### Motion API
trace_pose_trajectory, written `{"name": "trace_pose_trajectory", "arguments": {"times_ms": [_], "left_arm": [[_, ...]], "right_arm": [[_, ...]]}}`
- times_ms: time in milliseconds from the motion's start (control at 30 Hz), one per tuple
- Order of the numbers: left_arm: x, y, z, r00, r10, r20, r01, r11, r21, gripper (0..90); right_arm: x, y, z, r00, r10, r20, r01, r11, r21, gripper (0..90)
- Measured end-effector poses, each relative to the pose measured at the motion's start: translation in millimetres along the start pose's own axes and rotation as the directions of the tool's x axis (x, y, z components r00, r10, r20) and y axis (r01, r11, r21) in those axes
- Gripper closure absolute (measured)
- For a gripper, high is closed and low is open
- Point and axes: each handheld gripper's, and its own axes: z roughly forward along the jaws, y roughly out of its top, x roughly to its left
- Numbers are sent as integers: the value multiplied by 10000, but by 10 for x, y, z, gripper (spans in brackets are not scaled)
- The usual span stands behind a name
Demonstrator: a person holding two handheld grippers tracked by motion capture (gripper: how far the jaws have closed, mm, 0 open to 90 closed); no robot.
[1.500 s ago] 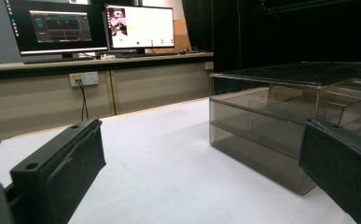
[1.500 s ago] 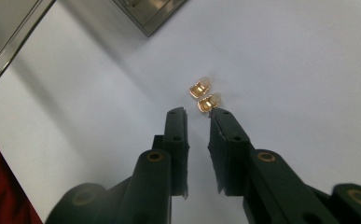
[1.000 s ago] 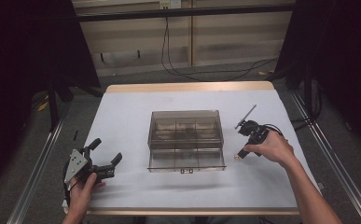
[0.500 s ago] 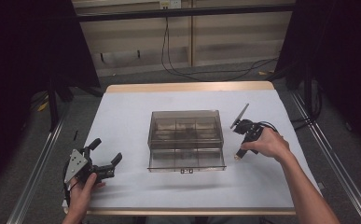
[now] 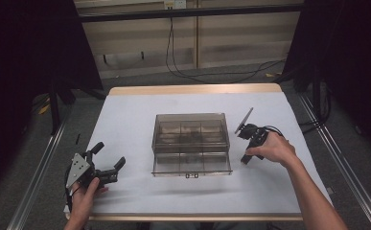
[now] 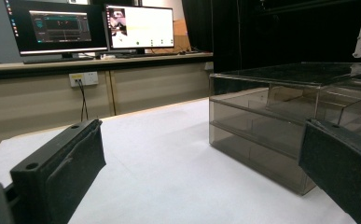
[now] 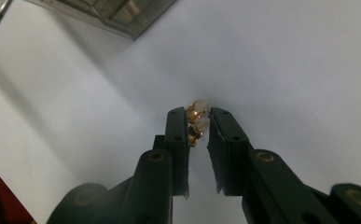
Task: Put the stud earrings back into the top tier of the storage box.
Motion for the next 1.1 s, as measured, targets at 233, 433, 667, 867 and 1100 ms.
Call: {"name": "trace_pose_trajectory", "arguments": {"times_ms": [233,433,667,867,1100], "left_arm": [[1,0,0,10000,-3,7,3,10000,-5,5],[0,0,-1,10000,-2,8,2,10000,-8,4],[0,0,0,10000,5,-2,-5,10000,-1,4],[0,0,0,10000,3,-1,-3,10000,-2,4],[1,0,0,10000,4,1,-4,10000,4,5]], "right_arm": [[6,12,46,9998,-167,106,165,9996,239,793],[19,2,48,9996,-243,132,238,9991,355,861],[25,-58,-60,9997,-200,146,202,9998,-87,864],[44,-158,-183,9993,-300,-205,276,9939,-1067,864],[77,-292,-209,9970,-550,-536,433,9789,-1998,865]]}}
